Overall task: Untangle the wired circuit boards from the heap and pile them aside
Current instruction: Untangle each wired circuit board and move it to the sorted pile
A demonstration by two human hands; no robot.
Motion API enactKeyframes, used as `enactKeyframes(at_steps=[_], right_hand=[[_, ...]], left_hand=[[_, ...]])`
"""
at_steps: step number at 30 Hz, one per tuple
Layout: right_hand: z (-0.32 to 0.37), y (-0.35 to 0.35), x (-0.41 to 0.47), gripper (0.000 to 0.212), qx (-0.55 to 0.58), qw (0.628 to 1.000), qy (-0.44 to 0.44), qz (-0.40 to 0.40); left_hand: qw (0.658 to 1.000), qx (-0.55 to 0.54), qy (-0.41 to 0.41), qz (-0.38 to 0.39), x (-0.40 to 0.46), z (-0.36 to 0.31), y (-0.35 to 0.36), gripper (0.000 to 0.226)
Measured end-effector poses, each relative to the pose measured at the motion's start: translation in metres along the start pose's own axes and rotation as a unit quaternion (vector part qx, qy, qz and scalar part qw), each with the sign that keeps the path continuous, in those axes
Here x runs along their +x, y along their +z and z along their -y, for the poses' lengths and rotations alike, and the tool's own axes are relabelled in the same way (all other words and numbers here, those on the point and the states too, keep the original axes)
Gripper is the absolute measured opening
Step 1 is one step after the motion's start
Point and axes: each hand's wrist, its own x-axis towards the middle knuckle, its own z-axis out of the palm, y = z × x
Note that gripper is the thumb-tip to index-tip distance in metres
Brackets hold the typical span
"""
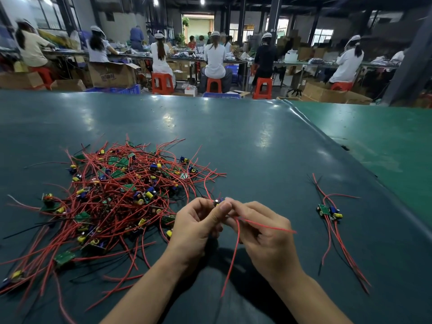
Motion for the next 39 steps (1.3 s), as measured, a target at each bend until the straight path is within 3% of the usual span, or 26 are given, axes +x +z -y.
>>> enactKeyframes(at_steps=[2,4,5,7,9,10,12,16,20,25,32,36,37,39], right_hand=[[0.002,0.0,0.001,0.021,0.009,1.0,0.004,-0.003],[0.007,0.002,0.004,0.012,0.077,0.991,0.103,-0.037],[0.01,0.002,0.006,0.009,0.152,0.968,0.191,-0.068],[0.011,-0.002,0.011,0.017,0.329,0.871,0.354,-0.089],[0.011,-0.007,0.014,0.021,0.422,0.793,0.436,-0.051],[0.011,-0.008,0.014,0.021,0.429,0.781,0.453,-0.03],[0.011,-0.005,0.014,0.02,0.395,0.794,0.461,-0.023],[0.006,0.001,0.014,0.016,0.284,0.851,0.43,-0.105],[-0.001,-0.006,0.016,0.018,0.234,0.867,0.407,-0.169],[-0.006,-0.017,0.019,0.024,0.226,0.848,0.401,-0.262],[-0.011,-0.028,0.023,0.021,0.246,0.805,0.406,-0.356],[-0.016,-0.032,0.022,0.031,0.32,0.758,0.447,-0.352],[-0.016,-0.032,0.022,0.028,0.322,0.757,0.471,-0.319],[-0.009,-0.027,0.018,0.011,0.297,0.796,0.5,-0.169]], left_hand=[[1.0,0.02,0.011,0.006,0.001,0.001,0.0,0.055],[0.999,0.023,0.016,0.021,0.001,0.0,0.0,0.062],[0.999,0.023,0.012,0.03,0.001,0.0,0.0,0.061],[0.997,0.044,0.009,0.062,-0.001,0.0,0.001,0.052],[0.995,0.048,0.024,0.084,-0.002,-0.001,0.001,0.041],[0.996,0.031,0.026,0.082,-0.002,-0.001,0.0,0.04],[0.998,-0.004,0.034,0.058,-0.001,-0.002,0.0,0.034],[0.996,0.036,0.074,-0.021,-0.001,-0.002,0.001,0.027],[0.991,0.049,0.107,-0.065,-0.001,-0.003,0.001,0.019],[0.981,0.074,0.157,-0.09,-0.004,-0.006,0.005,0.024],[0.981,0.065,0.166,-0.077,-0.006,-0.006,0.008,0.022],[0.978,0.023,0.168,-0.119,-0.001,-0.007,0.001,0.018],[0.979,-0.008,0.154,-0.13,0.002,-0.007,-0.001,0.02],[0.985,-0.048,0.124,-0.113,0.004,-0.005,-0.002,0.024]])
